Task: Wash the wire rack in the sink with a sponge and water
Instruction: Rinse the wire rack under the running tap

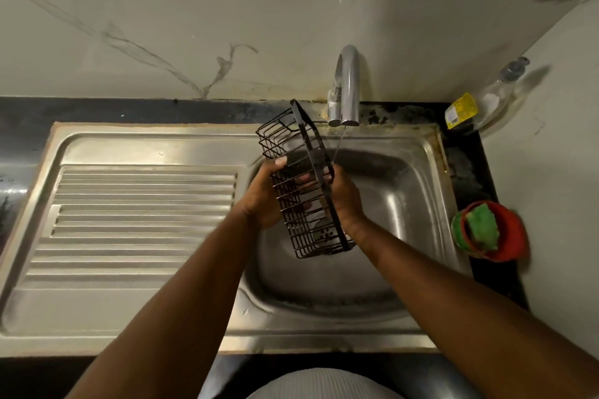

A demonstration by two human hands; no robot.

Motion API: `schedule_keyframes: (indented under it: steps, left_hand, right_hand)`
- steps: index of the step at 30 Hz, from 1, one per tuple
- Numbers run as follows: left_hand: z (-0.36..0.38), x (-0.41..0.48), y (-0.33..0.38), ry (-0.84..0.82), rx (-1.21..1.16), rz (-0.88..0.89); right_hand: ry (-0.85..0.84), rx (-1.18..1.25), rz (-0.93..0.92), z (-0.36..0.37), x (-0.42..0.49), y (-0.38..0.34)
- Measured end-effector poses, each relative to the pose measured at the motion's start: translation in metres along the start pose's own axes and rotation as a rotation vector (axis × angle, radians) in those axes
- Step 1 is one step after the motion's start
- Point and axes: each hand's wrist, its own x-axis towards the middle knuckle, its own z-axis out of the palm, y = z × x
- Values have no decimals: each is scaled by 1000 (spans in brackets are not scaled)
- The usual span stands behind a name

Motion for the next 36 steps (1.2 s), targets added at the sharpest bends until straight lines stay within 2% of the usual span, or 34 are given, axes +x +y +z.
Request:
schedule_keyframes:
  steps: [2, 5, 7, 10, 14, 17, 20, 22, 25, 29, 31, 34, 36]
  left_hand:
    - [5, -1, -1, 115, -28, -20]
    - [5, 0, -2, 173, -60, -47]
    - [7, -1, 2, 168, -29, -50]
    - [17, -1, 14, 102, 12, -78]
    - [13, 5, 21, 136, 28, -88]
    - [5, 7, 18, 215, 13, -82]
    - [-2, 4, 15, 178, 29, -78]
    - [-1, 4, 11, 159, 86, -79]
    - [1, 7, 10, 142, 111, -74]
    - [-1, 9, 22, 193, 8, -57]
    - [-9, 11, 26, 203, 19, -53]
    - [-12, 9, 28, 191, -16, -82]
    - [-16, 7, 26, 183, -52, -74]
  right_hand:
    - [63, -227, -207, 1, -3, 6]
    - [-78, -863, -513, -8, 2, 12]
    - [-141, -1115, -653, -18, 11, 6]
    - [-241, -1092, -648, -28, 27, -13]
    - [-267, -1210, -625, -31, 30, -28]
    - [-310, -1219, -701, -28, 12, -7]
    - [-519, -1068, -785, -23, -16, 30]
    - [-598, -1049, -851, -21, -26, 40]
    - [-570, -983, -959, -27, -16, 30]
    - [-495, -1195, -991, -51, 17, 21]
    - [-478, -1218, -994, -53, 21, 17]
    - [-474, -1109, -866, -53, 13, 10]
    - [-353, -979, -798, -58, 20, 11]
